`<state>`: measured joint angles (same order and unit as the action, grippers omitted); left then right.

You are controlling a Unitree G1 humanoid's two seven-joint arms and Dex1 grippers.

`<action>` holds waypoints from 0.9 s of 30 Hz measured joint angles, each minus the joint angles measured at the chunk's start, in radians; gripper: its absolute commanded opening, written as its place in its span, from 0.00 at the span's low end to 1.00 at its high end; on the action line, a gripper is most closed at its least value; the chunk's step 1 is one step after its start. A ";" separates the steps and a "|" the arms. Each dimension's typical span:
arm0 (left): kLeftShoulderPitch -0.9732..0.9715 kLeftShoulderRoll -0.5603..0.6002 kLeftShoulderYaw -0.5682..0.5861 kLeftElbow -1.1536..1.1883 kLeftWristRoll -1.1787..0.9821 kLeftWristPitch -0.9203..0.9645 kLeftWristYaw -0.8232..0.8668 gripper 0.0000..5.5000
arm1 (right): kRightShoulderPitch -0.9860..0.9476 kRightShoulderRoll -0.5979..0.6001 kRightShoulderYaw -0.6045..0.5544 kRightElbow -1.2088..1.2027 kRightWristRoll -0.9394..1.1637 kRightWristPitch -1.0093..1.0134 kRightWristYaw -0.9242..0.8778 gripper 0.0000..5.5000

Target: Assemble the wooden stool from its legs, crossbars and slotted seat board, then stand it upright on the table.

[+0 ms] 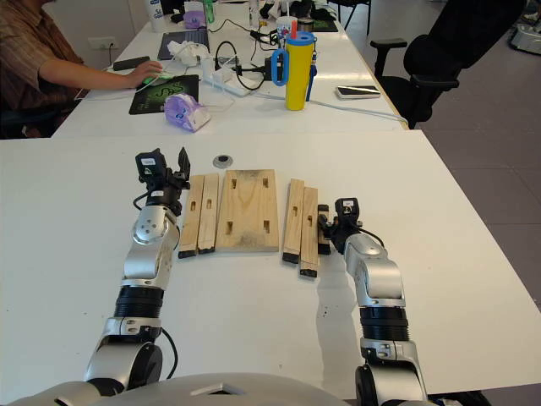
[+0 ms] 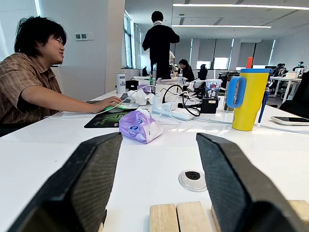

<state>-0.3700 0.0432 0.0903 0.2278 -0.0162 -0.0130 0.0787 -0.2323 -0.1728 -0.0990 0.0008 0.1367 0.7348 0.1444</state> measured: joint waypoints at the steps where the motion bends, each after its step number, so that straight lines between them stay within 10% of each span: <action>1: 0.000 0.000 0.000 0.001 0.000 0.000 0.001 0.52 | -0.002 -0.001 0.002 0.001 0.000 0.001 0.001 0.49; 21: 0.004 -0.007 -0.003 0.000 0.009 -0.006 0.021 0.52 | 0.027 -0.040 0.066 -0.124 -0.002 0.198 0.032 0.49; 27: 0.017 -0.003 -0.013 -0.005 0.009 0.024 -0.005 0.52 | 0.087 0.002 0.037 -0.218 0.006 0.261 -0.010 0.34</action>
<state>-0.3526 0.0398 0.0768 0.2224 -0.0075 0.0107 0.0737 -0.1457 -0.1711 -0.0624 -0.2172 0.1432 0.9962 0.1340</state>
